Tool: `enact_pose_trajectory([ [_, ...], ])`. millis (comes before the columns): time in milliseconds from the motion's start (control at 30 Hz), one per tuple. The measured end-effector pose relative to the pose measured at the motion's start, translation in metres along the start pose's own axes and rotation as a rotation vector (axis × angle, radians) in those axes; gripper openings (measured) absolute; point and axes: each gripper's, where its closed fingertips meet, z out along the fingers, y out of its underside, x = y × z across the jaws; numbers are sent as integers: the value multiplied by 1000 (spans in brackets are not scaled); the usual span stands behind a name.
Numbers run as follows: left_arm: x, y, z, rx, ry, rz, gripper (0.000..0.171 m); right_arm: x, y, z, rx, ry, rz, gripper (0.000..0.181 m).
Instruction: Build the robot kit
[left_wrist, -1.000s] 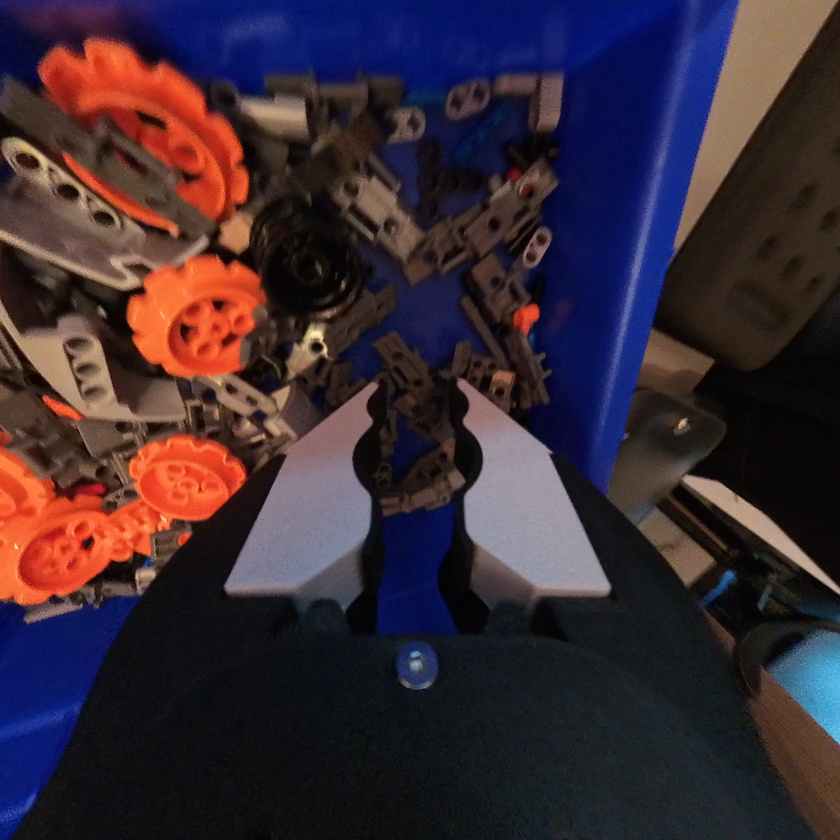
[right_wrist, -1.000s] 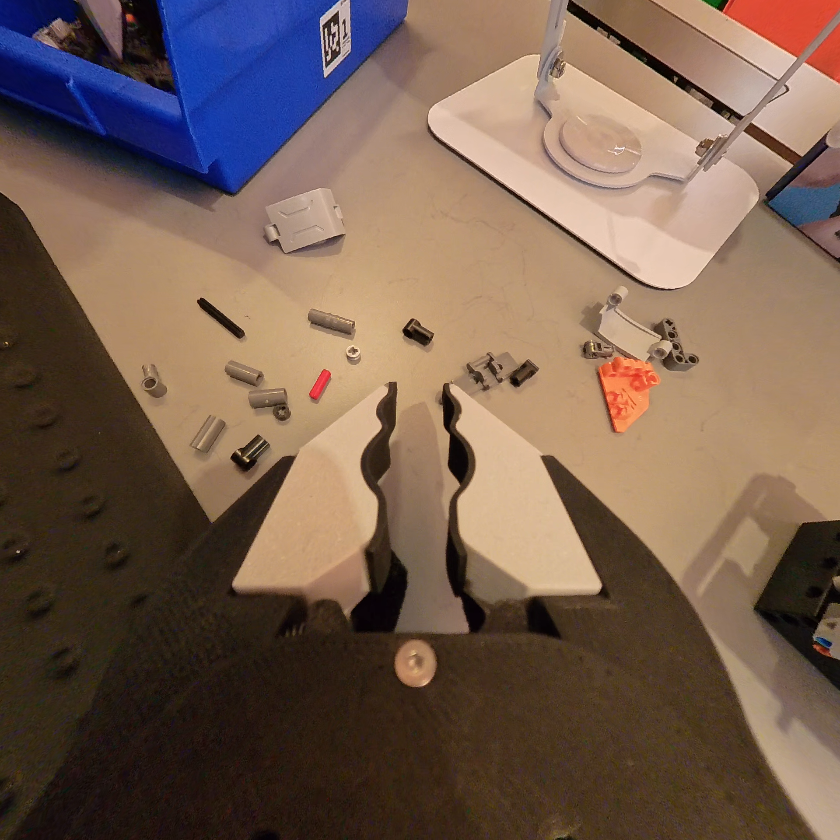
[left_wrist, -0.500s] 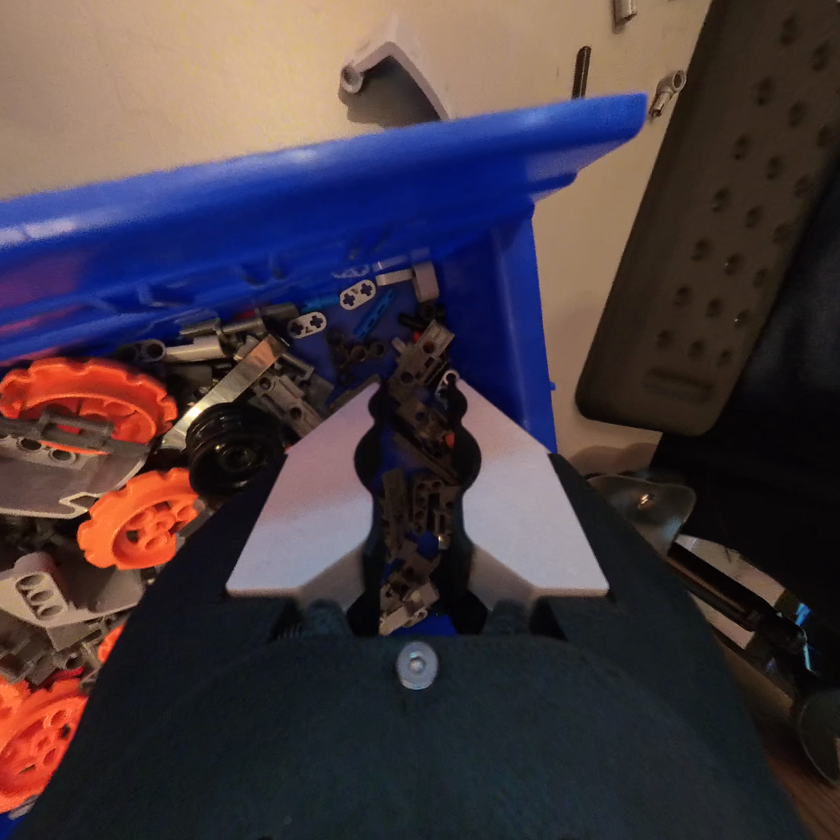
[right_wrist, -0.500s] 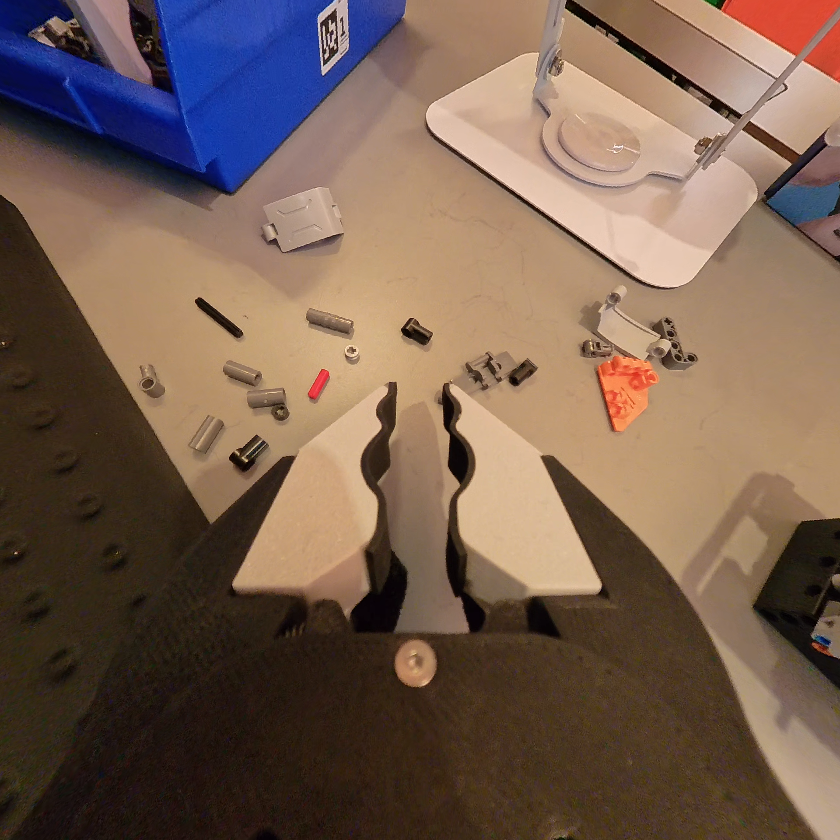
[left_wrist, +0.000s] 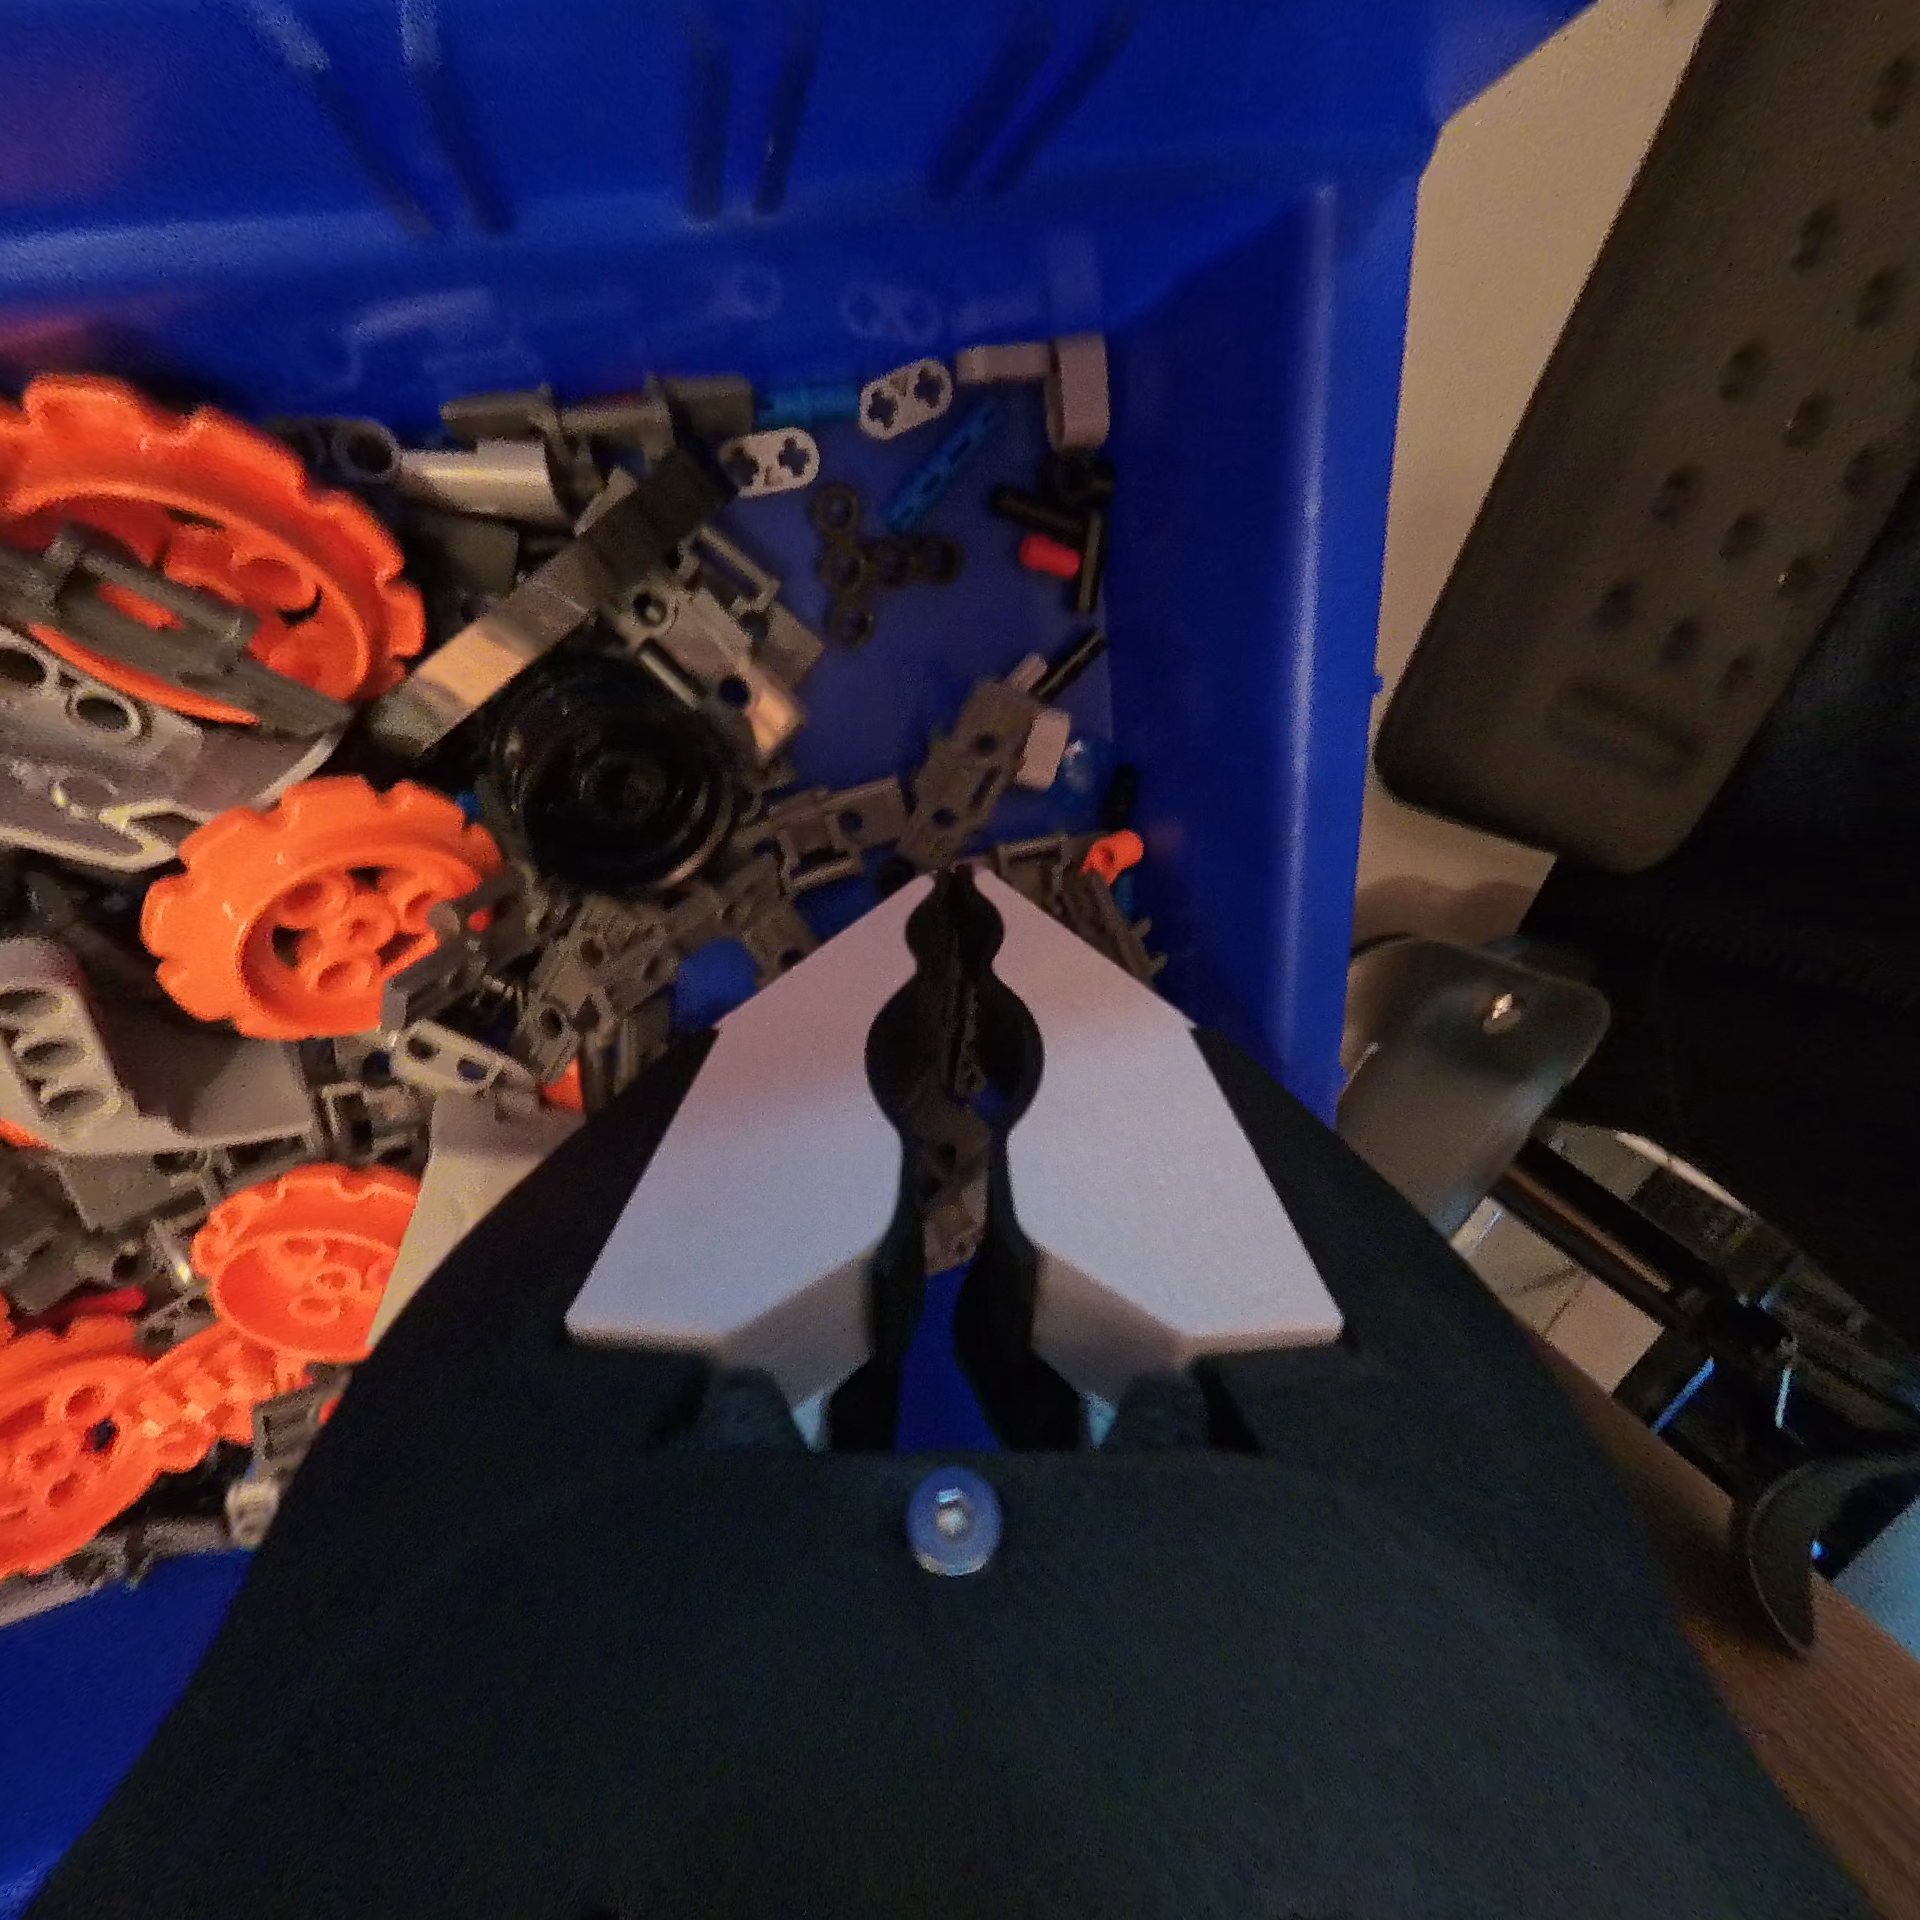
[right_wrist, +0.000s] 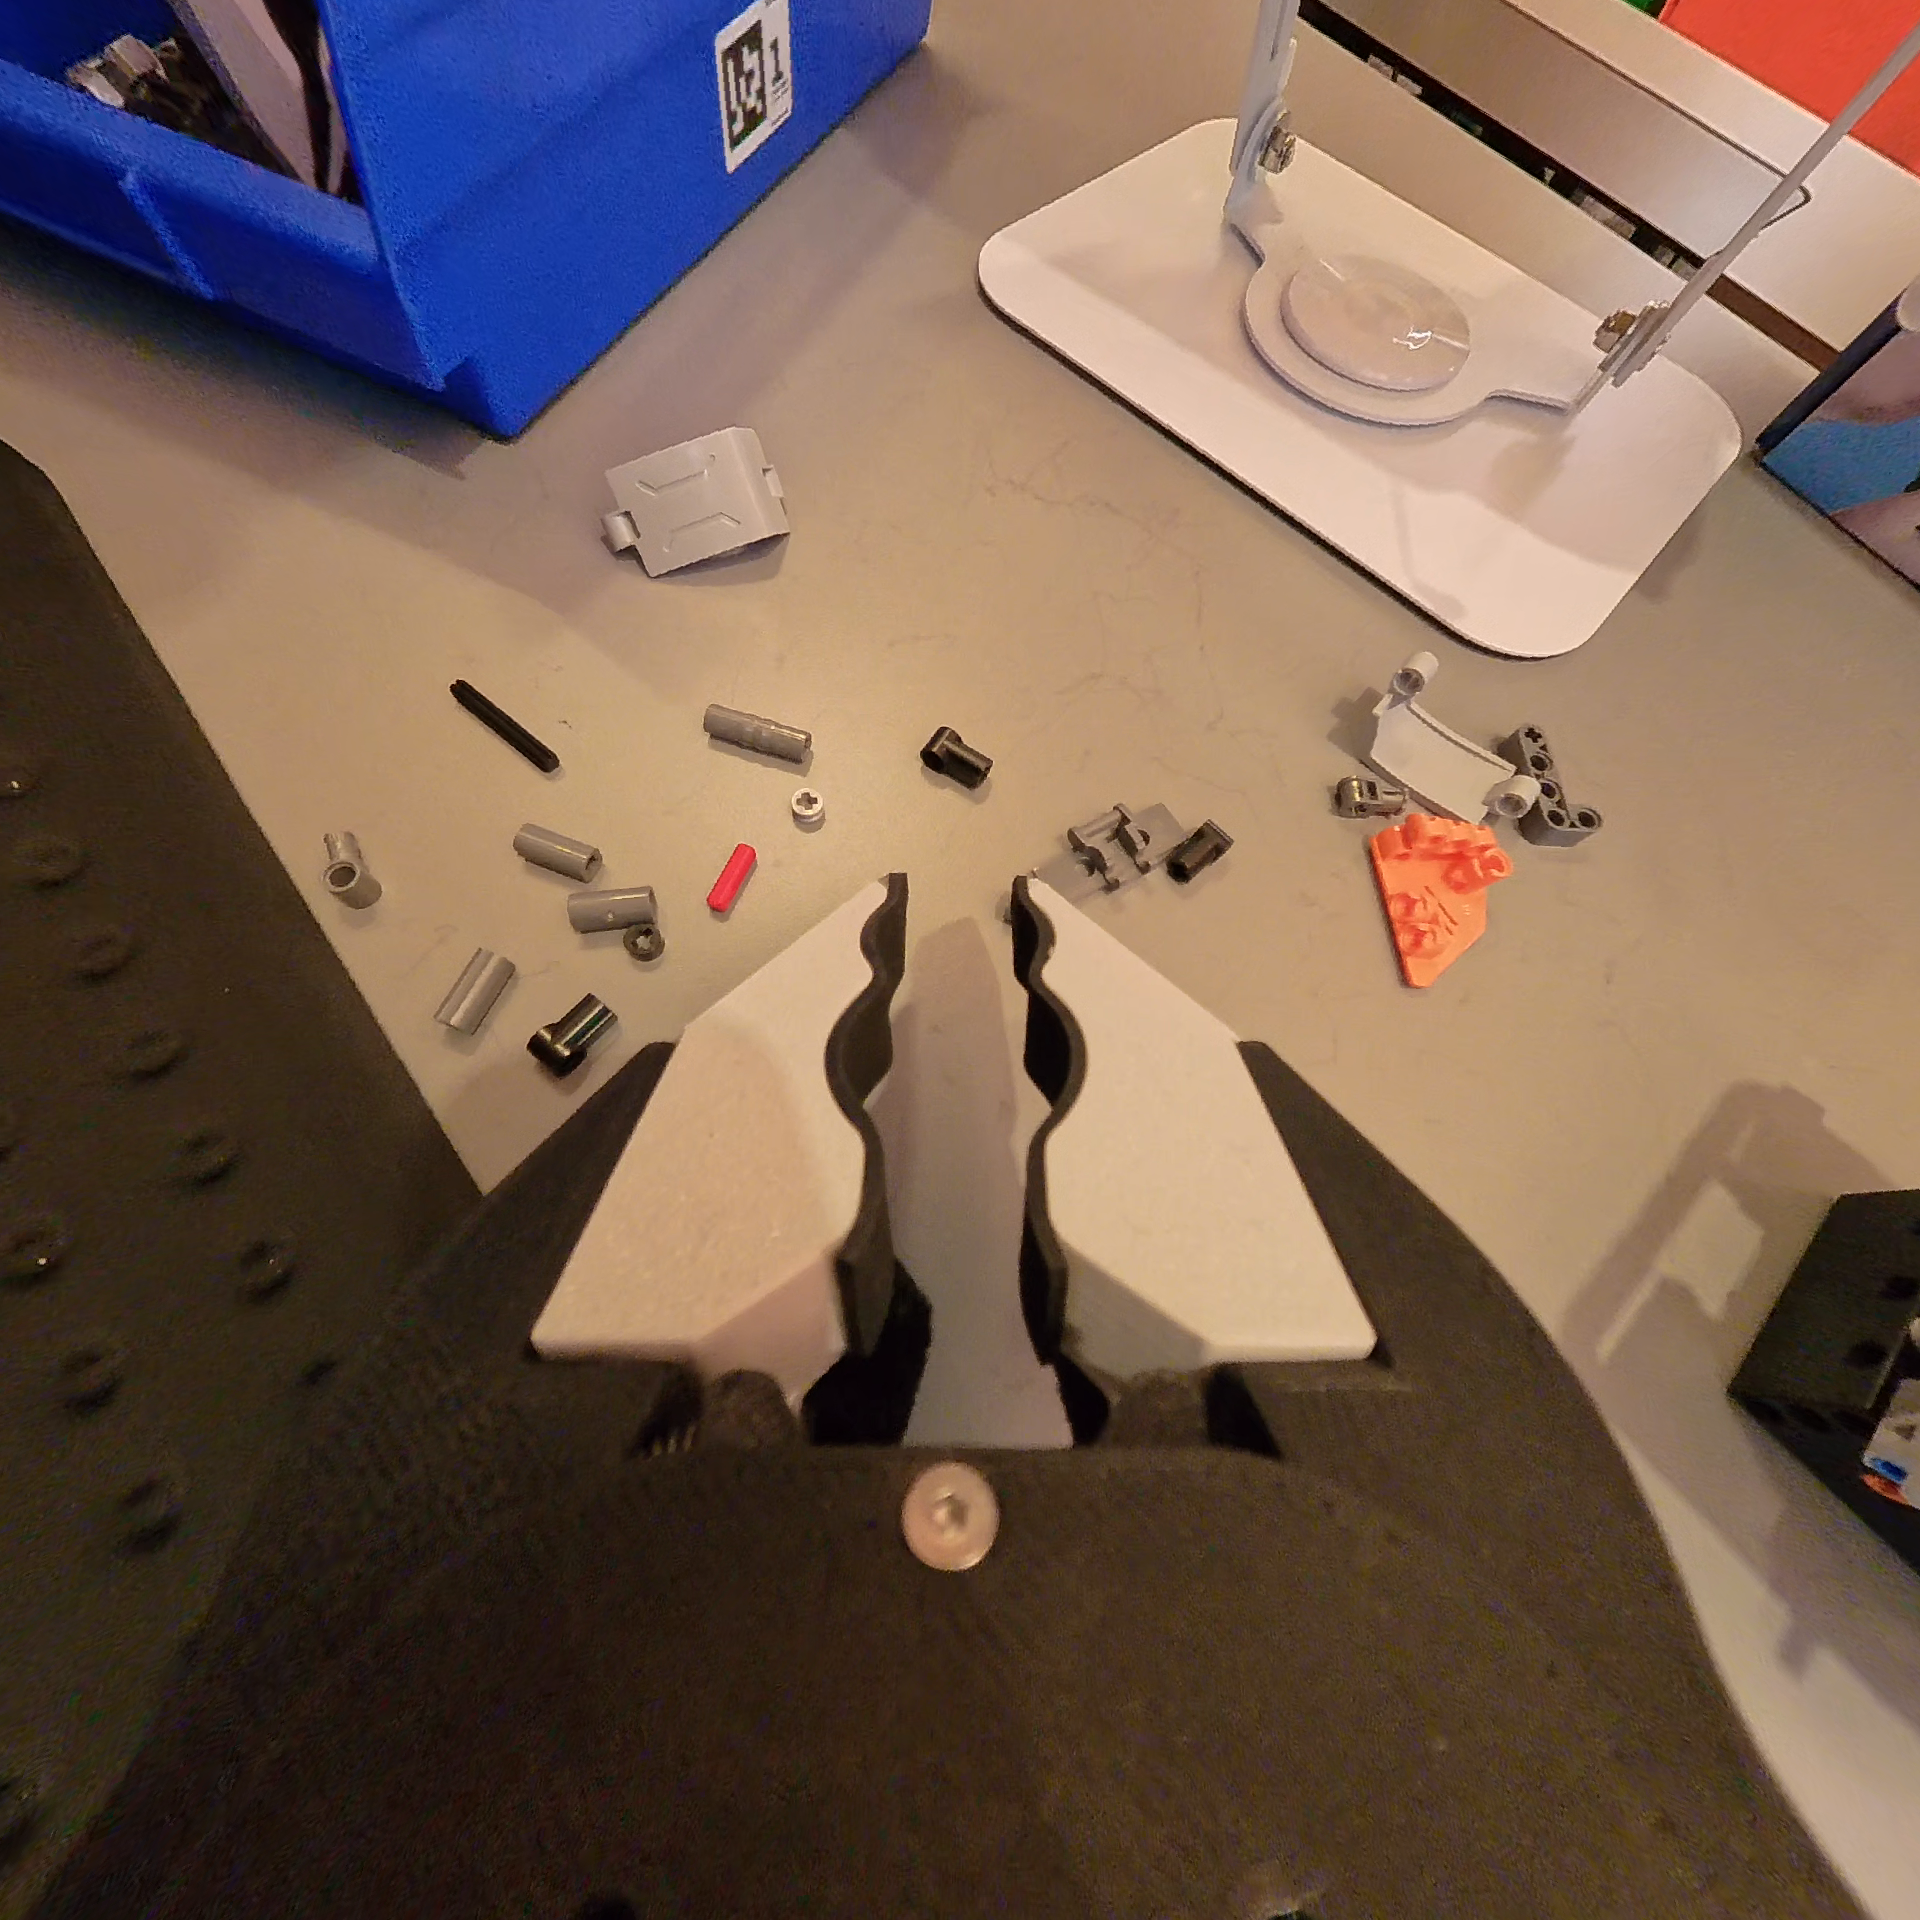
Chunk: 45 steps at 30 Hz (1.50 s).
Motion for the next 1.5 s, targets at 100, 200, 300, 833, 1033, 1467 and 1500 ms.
enact_pose_trajectory([
  [100, -7, 16, -7, -66, -9, -16, 0, 0, 0, 0, 1, 1, 1, 17],
  [200, -7, 20, -11, -70, 15, -36, 0, 0, 0, 0, 3, 2, 1, 17],
  [300, 0, 0, -16, 14, 11, 36, 10, 0, 0, 0, 3, 2, 2, 17],
  [833, -32, -34, 3, 115, -235, -14, 18, 1, 0, 0, 2, 5, 2, 17],
  [1033, -29, -23, -5, 94, -189, -25, 17, 1, 0, 0, 3, 4, 3, 17],
  [1467, -11, 21, -25, -72, -29, 28, 19, 1, -1, -1, 7, 5, 5, 17],
  [1500, -11, 15, -27, -51, -50, 47, 24, 1, -1, -1, 8, 5, 5, 17],
])
